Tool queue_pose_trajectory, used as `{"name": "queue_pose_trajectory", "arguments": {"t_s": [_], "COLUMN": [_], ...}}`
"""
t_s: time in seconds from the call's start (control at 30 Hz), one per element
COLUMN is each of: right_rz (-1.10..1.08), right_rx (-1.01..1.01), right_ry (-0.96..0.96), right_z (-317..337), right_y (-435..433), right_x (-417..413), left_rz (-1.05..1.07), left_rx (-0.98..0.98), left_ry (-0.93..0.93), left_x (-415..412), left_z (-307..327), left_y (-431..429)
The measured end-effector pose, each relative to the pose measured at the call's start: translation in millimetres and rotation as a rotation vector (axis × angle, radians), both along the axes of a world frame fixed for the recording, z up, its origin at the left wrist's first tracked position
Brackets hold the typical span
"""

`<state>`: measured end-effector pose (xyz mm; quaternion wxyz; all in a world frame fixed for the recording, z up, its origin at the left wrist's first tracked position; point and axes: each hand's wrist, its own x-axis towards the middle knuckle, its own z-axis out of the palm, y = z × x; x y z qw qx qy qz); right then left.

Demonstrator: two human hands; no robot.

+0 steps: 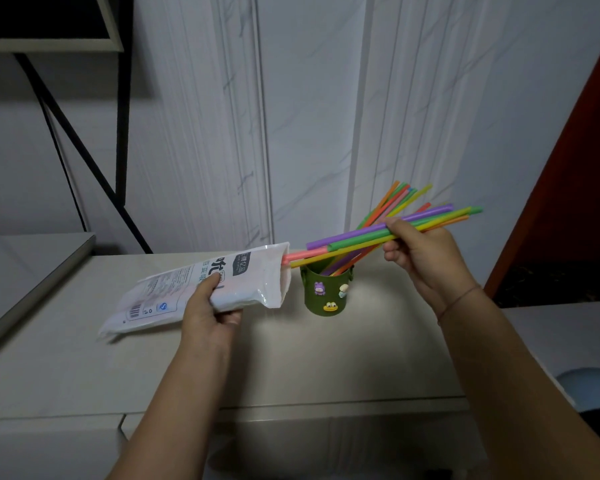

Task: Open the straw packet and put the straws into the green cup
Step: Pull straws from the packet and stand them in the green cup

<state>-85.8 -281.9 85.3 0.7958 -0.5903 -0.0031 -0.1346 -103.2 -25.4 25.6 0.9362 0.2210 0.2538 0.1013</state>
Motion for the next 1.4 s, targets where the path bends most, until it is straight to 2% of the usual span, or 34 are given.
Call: {"name": "queue_pose_trajectory", "arguments": {"t_s": [0.3,0.77,1.07,1.4], "right_rz": [0.090,-0.018,-0.140,-0.203], "right_rx": [-0.039,0.026,-0.038,-0.237], "right_ry": [-0.003,-0.019,-0.013,-0.024], "right_z": [0,5,6,-5], "right_y": [25,-14,-36,-26], "right_x": [-9,1,2,8], "left_rz": [-0.012,-0.019,-0.026,-0.027], "left_rx": [-0.010,0.006,0.036,0.031], "left_ry": [0.011,0.087,0.108,0.091], "left_x": [0,2,2,3], "left_z": [-1,-1,-2,-3], "left_y": [-1,22,20,15]}}
